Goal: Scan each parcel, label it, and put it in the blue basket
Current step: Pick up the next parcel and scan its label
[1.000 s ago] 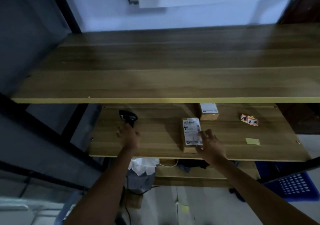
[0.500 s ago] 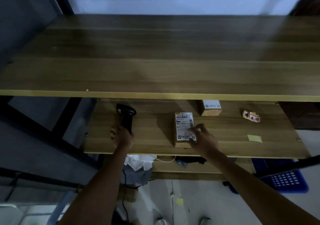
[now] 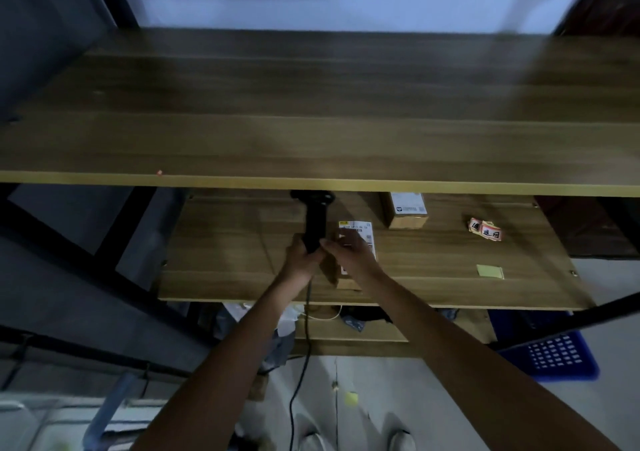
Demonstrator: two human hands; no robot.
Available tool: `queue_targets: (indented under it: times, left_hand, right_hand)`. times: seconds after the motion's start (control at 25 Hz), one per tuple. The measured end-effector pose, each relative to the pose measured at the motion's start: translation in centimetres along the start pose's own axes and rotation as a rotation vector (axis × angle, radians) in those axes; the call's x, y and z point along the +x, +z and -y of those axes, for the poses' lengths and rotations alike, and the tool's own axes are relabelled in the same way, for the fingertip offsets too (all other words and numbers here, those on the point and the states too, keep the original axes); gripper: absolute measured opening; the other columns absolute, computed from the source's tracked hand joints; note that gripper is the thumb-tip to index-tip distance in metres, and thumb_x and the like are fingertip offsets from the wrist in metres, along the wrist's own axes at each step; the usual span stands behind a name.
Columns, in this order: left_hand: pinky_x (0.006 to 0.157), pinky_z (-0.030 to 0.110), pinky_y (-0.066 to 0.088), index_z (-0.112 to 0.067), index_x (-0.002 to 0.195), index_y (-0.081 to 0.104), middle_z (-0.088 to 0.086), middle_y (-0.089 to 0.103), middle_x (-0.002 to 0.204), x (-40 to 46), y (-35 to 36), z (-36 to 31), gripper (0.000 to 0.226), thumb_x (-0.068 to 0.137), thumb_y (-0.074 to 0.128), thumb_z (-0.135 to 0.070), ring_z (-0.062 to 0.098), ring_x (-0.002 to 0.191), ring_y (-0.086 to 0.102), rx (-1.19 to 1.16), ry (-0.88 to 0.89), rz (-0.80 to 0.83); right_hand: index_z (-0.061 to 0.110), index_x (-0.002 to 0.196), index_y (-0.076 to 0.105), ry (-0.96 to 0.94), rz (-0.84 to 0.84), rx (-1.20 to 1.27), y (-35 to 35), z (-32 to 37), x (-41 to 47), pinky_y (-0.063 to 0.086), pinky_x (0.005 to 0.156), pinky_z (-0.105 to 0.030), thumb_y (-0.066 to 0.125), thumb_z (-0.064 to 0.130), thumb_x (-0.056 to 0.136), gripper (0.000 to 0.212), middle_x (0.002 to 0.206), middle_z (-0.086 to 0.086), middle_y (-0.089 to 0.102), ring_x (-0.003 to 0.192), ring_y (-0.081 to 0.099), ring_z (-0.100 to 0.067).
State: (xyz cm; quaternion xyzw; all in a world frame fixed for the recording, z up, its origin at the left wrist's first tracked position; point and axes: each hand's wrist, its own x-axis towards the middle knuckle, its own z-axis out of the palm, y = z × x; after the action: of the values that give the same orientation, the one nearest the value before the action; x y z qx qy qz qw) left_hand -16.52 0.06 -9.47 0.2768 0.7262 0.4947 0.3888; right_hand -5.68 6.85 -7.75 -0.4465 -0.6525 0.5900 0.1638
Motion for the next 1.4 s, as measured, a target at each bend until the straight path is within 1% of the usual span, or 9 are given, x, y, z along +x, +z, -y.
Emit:
queue_targets:
  times: [0.16,0.28,0.4,0.48,0.6,0.96,1.12,1.28,1.4]
  left_hand:
    - [0.072,0.014,0.052,-0.01,0.119,0.056,0.001,0.066,0.097,-2.8,3.8,-3.3,0.027,0.094,0.05,-0.001,0.006,0.088,0.066,-0.116,0.002,0.326]
    - [0.059,0.007,0.046,-0.008,0.09,0.057,0.002,0.059,0.079,-3.2,4.8,-3.7,0.016,0.095,0.044,0.001,0.002,0.067,0.062,-0.035,-0.071,0.425]
    - [0.044,0.006,0.04,-0.004,0.083,0.064,0.004,0.06,0.072,-3.0,4.8,-3.0,0.02,0.094,0.049,-0.011,0.013,0.065,0.06,0.043,-0.139,0.05]
    - [0.06,0.011,0.048,-0.002,0.099,0.066,0.012,0.064,0.095,-2.5,4.9,-1.7,0.03,0.092,0.054,-0.028,0.025,0.09,0.064,0.329,-0.098,-0.18]
    - [0.098,0.038,0.046,-0.005,0.129,0.055,0.017,0.052,0.135,-1.2,6.4,1.2,0.082,0.078,0.056,-0.068,0.034,0.126,0.049,0.471,-0.283,-0.066]
    - [0.088,0.031,0.05,-0.001,0.12,0.062,0.013,0.067,0.121,-1.4,6.3,2.2,0.05,0.079,0.078,-0.024,0.026,0.109,0.065,-0.139,-0.373,0.074]
    - [0.091,0.038,0.053,-0.011,0.115,0.063,0.004,0.072,0.106,-2.6,3.5,5.4,0.058,0.066,0.087,-0.034,0.018,0.097,0.068,-0.242,-0.368,-0.007]
    - [0.089,0.048,0.057,-0.009,0.119,0.062,0.009,0.074,0.105,-0.5,1.7,10.7,0.094,0.042,0.094,-0.054,0.024,0.097,0.072,-0.286,-0.34,-0.073]
    - [0.072,0.032,0.054,-0.006,0.095,0.068,0.008,0.074,0.091,-2.1,0.3,7.7,0.056,0.056,0.091,-0.039,0.018,0.082,0.07,-0.242,-0.282,-0.071]
  right_hand:
    - [0.006,0.108,0.061,0.204,0.095,0.564,-2.0,1.1,-0.2,0.053,0.068,-0.031,0.063,0.019,0.09,0.022,0.096,-0.011,0.069,0.084,0.066,-0.022]
    - [0.005,0.096,0.062,0.178,0.021,0.62,-4.4,-0.3,-1.4,0.053,0.071,-0.039,0.059,0.01,0.091,0.007,0.092,-0.017,0.065,0.077,0.065,-0.027]
    - [0.006,0.098,0.06,0.145,-0.028,0.585,-7.0,-1.5,-3.8,0.051,0.071,-0.04,0.054,0.0,0.091,0.012,0.09,-0.019,0.068,0.073,0.067,-0.029]
    - [0.004,0.104,0.056,0.151,-0.064,0.549,-8.4,-1.9,-5.7,0.051,0.059,-0.034,0.053,-0.002,0.091,0.015,0.087,-0.019,0.068,0.064,0.066,-0.026]
    - [0.005,0.111,0.05,0.159,-0.094,0.514,-9.6,-2.3,-7.8,0.052,0.051,-0.029,0.054,-0.004,0.091,0.022,0.074,-0.015,0.064,0.054,0.062,-0.023]
    - [0.004,0.115,0.046,0.109,-0.092,0.424,-8.6,-1.8,-10.0,0.052,0.052,-0.03,0.058,0.002,0.091,0.027,0.06,-0.009,0.062,0.051,0.06,-0.023]
    - [0.006,0.111,0.043,0.001,-0.047,0.368,-5.3,-0.3,-11.4,0.047,0.046,-0.031,0.057,0.003,0.093,0.023,0.062,-0.01,0.054,0.05,0.056,-0.024]
    - [0.011,0.101,0.046,-0.069,0.001,0.275,-1.0,-0.3,-12.1,0.048,0.051,-0.032,0.059,0.007,0.092,0.017,0.071,-0.011,0.051,0.053,0.055,-0.022]
    - [0.013,0.097,0.046,-0.037,-0.026,0.257,1.0,-0.7,-11.9,0.048,0.048,-0.025,0.059,0.007,0.092,0.015,0.071,-0.012,0.052,0.05,0.055,-0.019]
